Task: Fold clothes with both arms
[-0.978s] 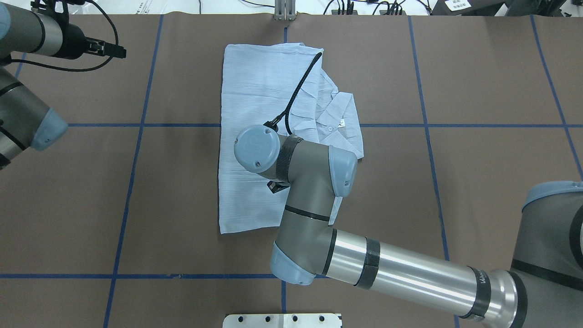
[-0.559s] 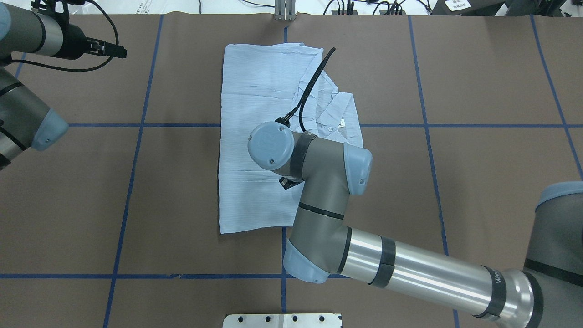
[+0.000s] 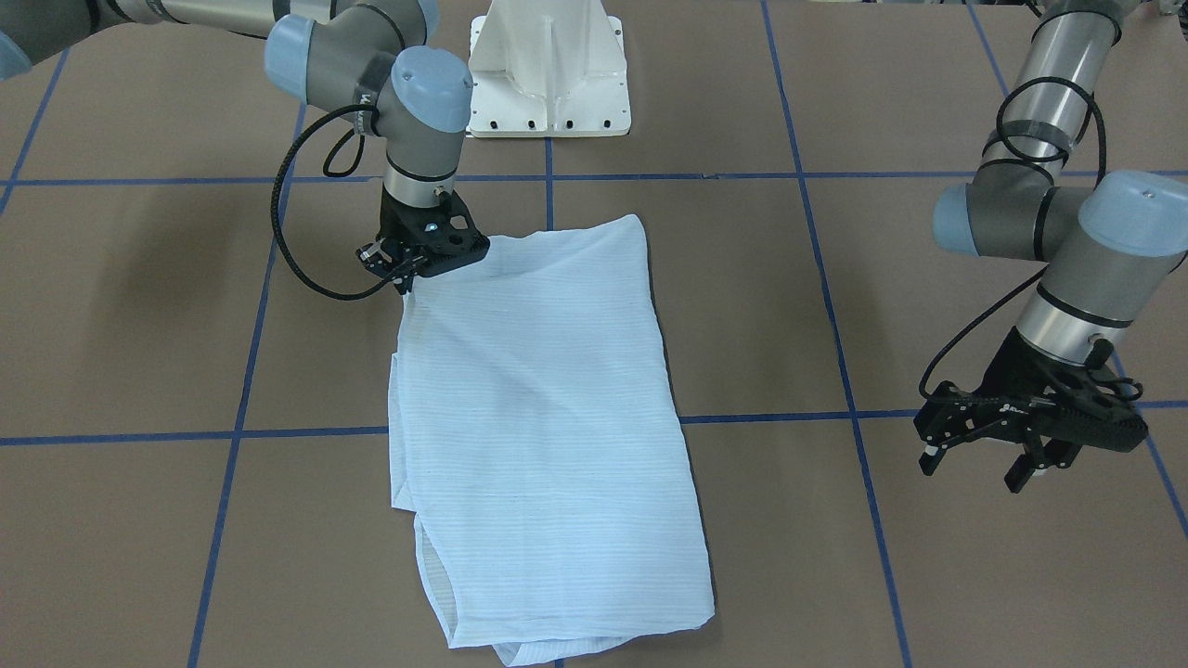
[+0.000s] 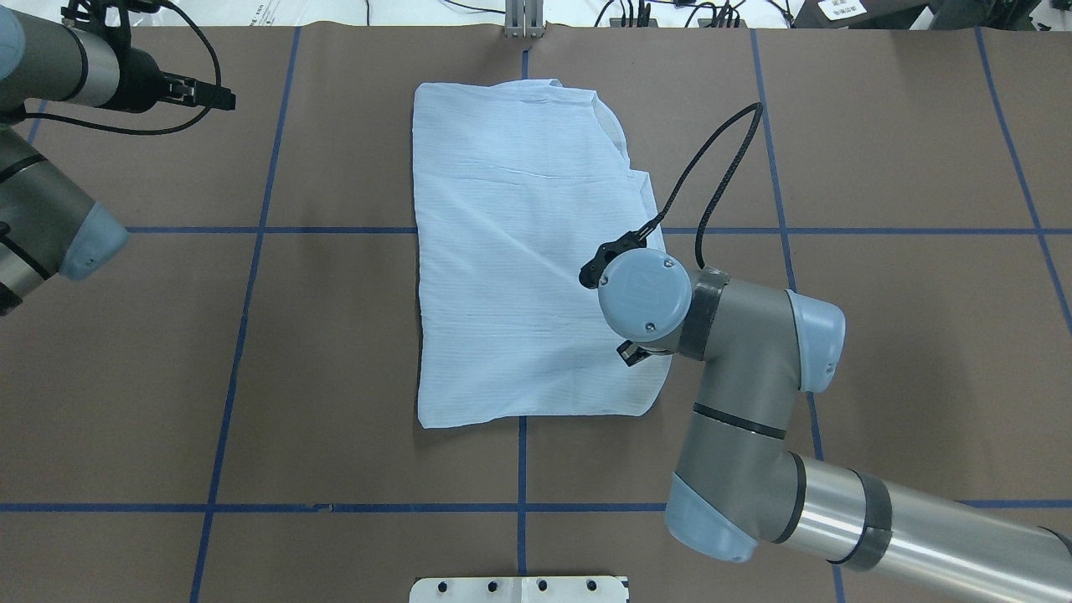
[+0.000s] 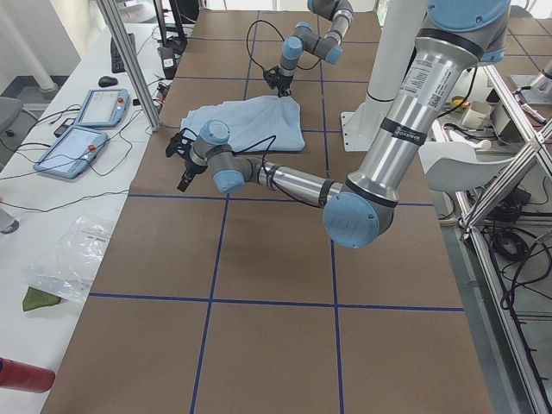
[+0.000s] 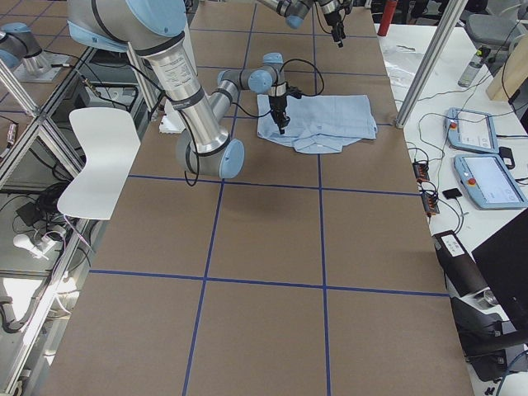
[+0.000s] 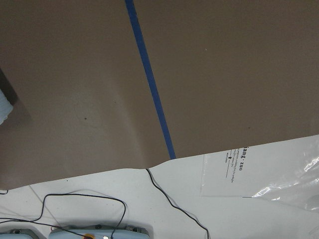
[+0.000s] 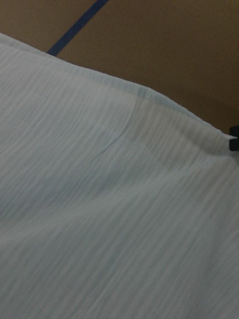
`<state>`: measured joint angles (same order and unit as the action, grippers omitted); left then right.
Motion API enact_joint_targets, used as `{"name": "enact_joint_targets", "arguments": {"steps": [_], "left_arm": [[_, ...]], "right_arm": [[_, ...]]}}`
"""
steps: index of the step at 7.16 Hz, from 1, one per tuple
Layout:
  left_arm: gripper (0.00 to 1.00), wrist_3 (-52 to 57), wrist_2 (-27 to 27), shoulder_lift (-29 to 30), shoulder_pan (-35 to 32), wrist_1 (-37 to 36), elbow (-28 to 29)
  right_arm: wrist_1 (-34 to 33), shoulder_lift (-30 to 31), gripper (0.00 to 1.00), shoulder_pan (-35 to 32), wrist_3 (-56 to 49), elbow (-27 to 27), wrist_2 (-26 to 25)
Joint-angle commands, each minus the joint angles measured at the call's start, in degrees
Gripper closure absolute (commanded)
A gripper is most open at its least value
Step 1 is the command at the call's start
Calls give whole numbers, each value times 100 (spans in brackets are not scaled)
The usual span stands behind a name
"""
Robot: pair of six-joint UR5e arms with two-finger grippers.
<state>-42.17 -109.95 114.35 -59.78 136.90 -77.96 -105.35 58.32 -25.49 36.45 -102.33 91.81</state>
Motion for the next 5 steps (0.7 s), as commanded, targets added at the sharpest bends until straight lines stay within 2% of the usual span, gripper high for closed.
{"name": "enact_joint_targets", "arguments": {"steps": [1, 3, 4, 5], "left_arm": [[0, -1, -9, -1, 10, -5, 0], [0, -1, -61, -1, 19, -84, -148], [0, -19, -340, -131, 184, -189, -480], [0, -445, -343, -515, 542, -207, -1092]], "right_arm": [[258, 22, 0, -96, 430, -41, -5], [969, -40, 0, -254, 896, -50, 74], [1512, -23, 0, -299, 1430, -85, 248], [1900, 38, 0, -308, 2149, -129, 467]]}}
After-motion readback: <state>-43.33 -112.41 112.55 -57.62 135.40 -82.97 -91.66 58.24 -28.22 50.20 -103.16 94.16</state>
